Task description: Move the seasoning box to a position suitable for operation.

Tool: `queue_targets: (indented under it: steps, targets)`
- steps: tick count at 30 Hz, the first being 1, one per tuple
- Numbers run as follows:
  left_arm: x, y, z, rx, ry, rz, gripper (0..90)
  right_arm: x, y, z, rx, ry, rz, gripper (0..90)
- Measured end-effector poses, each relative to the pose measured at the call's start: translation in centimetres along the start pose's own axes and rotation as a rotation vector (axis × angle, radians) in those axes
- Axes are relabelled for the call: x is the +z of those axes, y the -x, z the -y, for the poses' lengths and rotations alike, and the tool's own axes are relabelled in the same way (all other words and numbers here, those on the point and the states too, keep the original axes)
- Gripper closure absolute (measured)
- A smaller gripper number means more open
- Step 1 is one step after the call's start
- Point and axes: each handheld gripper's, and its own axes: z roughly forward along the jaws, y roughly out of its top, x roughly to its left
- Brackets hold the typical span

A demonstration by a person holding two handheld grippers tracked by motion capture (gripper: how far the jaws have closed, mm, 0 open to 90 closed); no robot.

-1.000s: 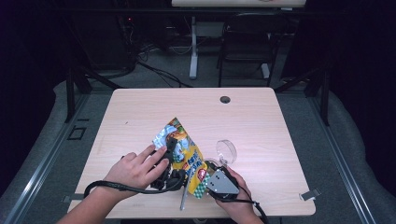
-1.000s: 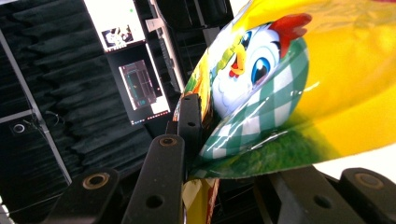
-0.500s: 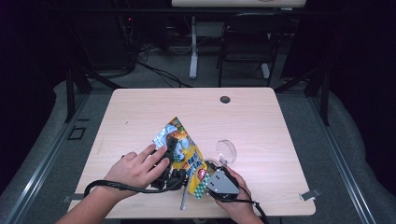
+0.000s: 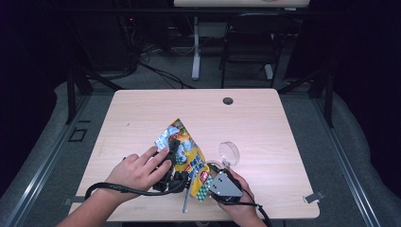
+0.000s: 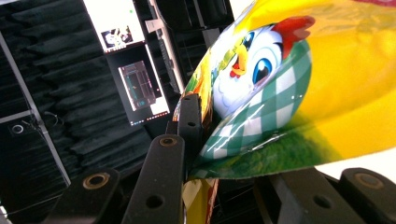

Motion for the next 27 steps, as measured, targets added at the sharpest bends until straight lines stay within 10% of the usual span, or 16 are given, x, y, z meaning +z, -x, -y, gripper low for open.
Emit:
queue_targets:
  steps: [27]
  targets:
    - [-0.05, -0.06, -0.08, 0.005, -0.002, -0.004, 78.0, 0.0, 0.02, 0.02, 0.0, 0.001, -0.001, 70.3]
